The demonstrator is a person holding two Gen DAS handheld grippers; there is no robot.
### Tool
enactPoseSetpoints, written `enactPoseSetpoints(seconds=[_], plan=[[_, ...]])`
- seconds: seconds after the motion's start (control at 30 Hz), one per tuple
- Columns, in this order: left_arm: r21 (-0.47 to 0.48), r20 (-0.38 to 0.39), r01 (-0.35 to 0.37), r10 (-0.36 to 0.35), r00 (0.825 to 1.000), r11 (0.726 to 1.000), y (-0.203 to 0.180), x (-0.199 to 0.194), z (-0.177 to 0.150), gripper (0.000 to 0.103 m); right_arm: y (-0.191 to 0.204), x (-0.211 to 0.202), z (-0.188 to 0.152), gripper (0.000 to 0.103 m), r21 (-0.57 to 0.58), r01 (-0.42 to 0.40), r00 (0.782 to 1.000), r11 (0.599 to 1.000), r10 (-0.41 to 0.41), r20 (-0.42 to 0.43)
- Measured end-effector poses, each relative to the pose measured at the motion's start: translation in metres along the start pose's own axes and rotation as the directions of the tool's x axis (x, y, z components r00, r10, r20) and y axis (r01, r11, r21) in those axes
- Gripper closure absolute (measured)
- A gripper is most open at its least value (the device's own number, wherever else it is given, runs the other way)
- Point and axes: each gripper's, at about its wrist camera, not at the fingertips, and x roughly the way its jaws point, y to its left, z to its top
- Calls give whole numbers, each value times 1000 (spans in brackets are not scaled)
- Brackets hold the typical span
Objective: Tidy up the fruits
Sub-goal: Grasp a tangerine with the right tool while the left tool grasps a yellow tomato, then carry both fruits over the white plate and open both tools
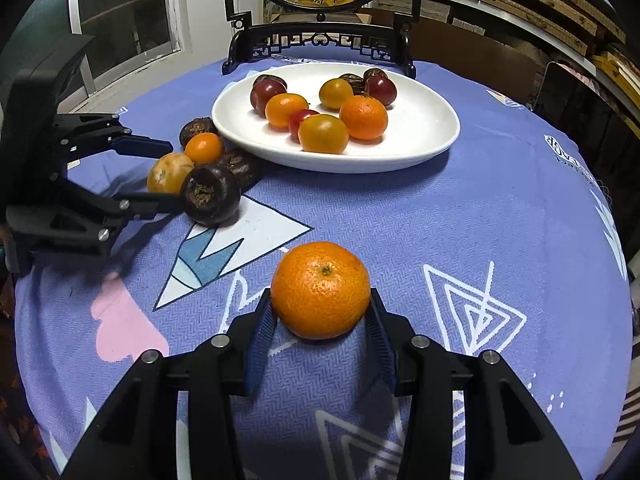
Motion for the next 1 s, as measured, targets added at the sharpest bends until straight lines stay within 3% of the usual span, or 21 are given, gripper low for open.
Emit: enactPoseSetpoints(seconds=[0.03, 0.07, 0.1, 0.27, 0.43, 0.57, 0.77, 1.0], plan=[[-6, -3, 3, -3, 1000, 1000, 0, 2, 1, 45, 0, 0, 0, 57, 1, 1, 1000, 1000, -1, 1], [-10, -9, 12, -12, 1000, 1000, -2, 4, 2, 58, 1, 0, 0, 57, 2, 3, 1000, 1000, -3, 1], [-12, -19, 27, -27, 999, 1000, -3, 5, 3, 64, 1, 0, 0, 57, 3, 4, 1000, 1000, -4, 1], [-60, -18, 51, -52, 998, 997, 1, -4, -2, 65, 3, -7, -2, 58, 6, 5, 1000, 1000, -5, 19], [-125, 56, 28, -21, 998, 992, 12, -34, -4, 65, 9, -18, 2, 58, 2, -6, 999, 1000, 6, 54], [-191, 144, -16, 44, 989, 982, 23, -65, 9, 65, 16, -39, 17, 58, -11, -19, 992, 1000, 20, 127], [-270, 220, -163, 226, 949, 949, 30, -82, 48, 65, 13, -69, 51, 58, 8, -1, 967, 1000, -1, 256], [-329, 210, -171, 248, 946, 929, 43, -55, 86, 65, -7, -71, 86, 58, 60, -9, 943, 998, -11, 331]])
